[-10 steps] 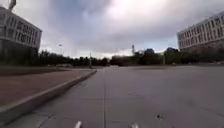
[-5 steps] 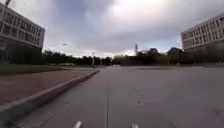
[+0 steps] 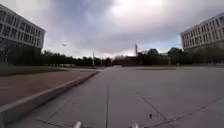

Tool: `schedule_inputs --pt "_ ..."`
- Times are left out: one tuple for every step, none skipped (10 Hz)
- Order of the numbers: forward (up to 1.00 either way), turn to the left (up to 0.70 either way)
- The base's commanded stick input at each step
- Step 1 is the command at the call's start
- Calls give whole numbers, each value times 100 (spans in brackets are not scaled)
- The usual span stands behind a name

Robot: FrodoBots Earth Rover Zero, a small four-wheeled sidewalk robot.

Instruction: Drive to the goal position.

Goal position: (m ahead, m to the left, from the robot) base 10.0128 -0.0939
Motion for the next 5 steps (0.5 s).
schedule_inputs --pt "100 0" --pt "100 0" --pt "100 0" --pt "100 0" --pt "100 0"
